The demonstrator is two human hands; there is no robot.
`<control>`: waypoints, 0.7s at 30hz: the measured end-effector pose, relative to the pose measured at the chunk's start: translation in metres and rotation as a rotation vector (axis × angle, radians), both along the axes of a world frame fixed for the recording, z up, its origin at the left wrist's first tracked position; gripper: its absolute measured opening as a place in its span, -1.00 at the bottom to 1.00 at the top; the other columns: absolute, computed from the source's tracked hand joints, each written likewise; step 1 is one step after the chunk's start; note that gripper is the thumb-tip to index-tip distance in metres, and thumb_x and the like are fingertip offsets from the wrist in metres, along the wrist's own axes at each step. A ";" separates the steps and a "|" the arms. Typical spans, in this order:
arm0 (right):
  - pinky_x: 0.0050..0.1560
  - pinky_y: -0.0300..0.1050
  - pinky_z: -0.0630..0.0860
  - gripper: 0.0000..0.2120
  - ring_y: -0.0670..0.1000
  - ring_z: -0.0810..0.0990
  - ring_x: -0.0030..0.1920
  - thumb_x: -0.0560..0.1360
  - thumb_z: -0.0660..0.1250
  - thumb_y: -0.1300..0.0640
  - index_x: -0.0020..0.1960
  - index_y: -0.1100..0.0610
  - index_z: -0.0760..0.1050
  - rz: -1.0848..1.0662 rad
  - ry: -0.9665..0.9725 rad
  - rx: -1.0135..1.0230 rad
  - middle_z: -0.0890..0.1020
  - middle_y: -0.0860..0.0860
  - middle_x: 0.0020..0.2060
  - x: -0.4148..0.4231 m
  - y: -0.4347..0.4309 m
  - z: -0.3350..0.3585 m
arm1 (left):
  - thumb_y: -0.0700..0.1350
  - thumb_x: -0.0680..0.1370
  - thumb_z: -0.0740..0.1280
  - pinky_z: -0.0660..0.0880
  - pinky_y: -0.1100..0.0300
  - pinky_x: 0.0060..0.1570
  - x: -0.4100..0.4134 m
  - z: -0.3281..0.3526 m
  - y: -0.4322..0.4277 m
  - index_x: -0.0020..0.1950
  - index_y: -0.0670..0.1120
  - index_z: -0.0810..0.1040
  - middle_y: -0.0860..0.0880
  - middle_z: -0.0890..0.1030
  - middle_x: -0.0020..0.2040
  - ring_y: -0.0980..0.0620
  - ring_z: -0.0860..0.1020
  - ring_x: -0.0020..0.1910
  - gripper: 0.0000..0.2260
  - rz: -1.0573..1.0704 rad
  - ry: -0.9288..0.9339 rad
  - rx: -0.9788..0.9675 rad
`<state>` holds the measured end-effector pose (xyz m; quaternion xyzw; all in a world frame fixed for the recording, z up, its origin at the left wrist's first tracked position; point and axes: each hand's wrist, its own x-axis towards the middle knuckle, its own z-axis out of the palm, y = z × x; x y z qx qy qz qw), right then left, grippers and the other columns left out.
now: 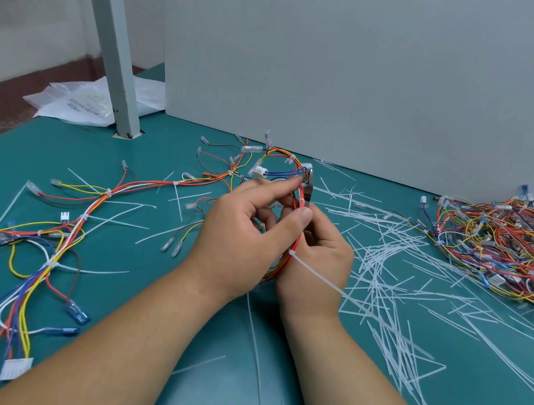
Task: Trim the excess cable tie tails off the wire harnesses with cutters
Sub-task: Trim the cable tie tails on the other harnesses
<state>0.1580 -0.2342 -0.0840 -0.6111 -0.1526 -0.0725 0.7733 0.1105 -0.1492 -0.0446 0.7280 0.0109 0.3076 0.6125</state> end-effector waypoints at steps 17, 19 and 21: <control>-0.09 0.11 0.63 -0.84 -0.04 0.59 -0.18 0.47 0.46 0.09 0.01 -0.06 0.75 -0.037 0.004 0.003 0.75 0.02 -0.16 0.000 0.001 -0.001 | 0.14 0.42 0.40 0.60 -0.19 -0.02 0.000 0.001 -0.002 0.23 0.26 0.60 0.00 0.63 0.04 -0.23 0.60 -0.16 -0.63 -0.007 0.021 -0.016; -0.09 0.08 0.61 -0.84 -0.05 0.58 -0.17 0.49 0.44 0.11 0.01 -0.08 0.75 -0.028 0.004 -0.004 0.73 -0.04 -0.19 0.001 0.001 -0.001 | 0.15 0.42 0.40 0.60 -0.18 -0.02 0.000 0.001 -0.002 0.24 0.24 0.61 0.01 0.64 0.05 -0.21 0.60 -0.17 -0.62 -0.007 0.022 -0.016; -0.08 0.11 0.62 -0.83 -0.05 0.58 -0.18 0.51 0.44 0.13 0.01 -0.07 0.75 -0.026 0.012 -0.006 0.73 -0.04 -0.20 0.002 0.001 -0.002 | 0.15 0.42 0.40 0.60 -0.16 -0.03 0.000 0.001 -0.002 0.25 0.23 0.61 0.00 0.64 0.06 -0.20 0.59 -0.18 -0.61 -0.005 0.022 -0.009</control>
